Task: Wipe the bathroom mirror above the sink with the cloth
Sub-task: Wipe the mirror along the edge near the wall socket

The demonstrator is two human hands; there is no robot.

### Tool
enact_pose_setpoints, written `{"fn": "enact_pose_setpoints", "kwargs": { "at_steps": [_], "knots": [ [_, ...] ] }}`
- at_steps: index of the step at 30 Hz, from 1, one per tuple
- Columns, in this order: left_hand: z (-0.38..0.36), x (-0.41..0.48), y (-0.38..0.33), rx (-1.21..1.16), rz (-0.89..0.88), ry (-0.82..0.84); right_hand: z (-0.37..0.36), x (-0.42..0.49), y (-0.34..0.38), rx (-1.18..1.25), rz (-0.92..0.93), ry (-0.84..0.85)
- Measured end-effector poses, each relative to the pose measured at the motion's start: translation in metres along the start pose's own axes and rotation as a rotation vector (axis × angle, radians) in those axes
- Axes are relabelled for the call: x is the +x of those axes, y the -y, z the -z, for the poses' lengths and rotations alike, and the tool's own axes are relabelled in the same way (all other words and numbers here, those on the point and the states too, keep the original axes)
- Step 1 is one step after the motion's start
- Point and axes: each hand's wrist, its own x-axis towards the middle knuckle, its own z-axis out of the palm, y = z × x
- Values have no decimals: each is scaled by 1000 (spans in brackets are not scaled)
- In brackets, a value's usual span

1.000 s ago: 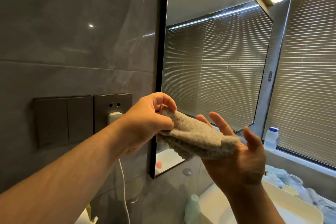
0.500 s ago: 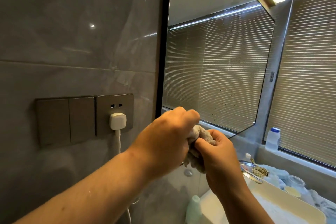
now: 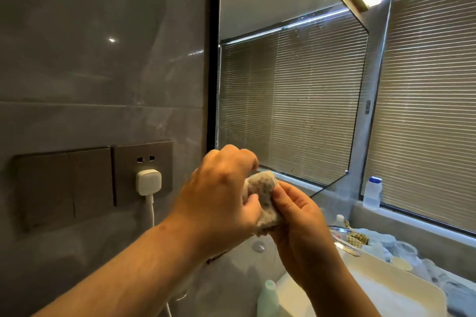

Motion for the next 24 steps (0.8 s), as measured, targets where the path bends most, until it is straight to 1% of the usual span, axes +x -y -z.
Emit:
{"fn": "enact_pose_setpoints", "kwargs": {
  "at_steps": [1,3,4,8,11,13,15,17,19,21,24],
  "knots": [
    [2,1,2,-6,82,47,1,1,0,22,-3,-14],
    [5,3,4,-114,230,145,3,2,-1,41,2,-11],
    [5,5,5,-170,288,158,3,1,-1,48,5,1],
    [3,9,6,-275,445,75,2,-2,-1,104,35,138],
    [8,12,2,-267,473,107,1,1,-1,130,90,166],
    [15,12,-2,-147,426,166,3,5,-2,147,127,139],
    [22,10,-5,48,361,188,10,9,-5,132,140,82],
    [29,9,-3,243,278,162,16,13,-9,45,140,-2],
    [37,10,5,442,115,87,22,18,-15,-51,145,-114],
    [41,11,19,632,-3,54,29,26,-22,-163,186,-204],
    [37,6,52,861,-78,118,36,44,-36,-365,270,-273]
  ]
}}
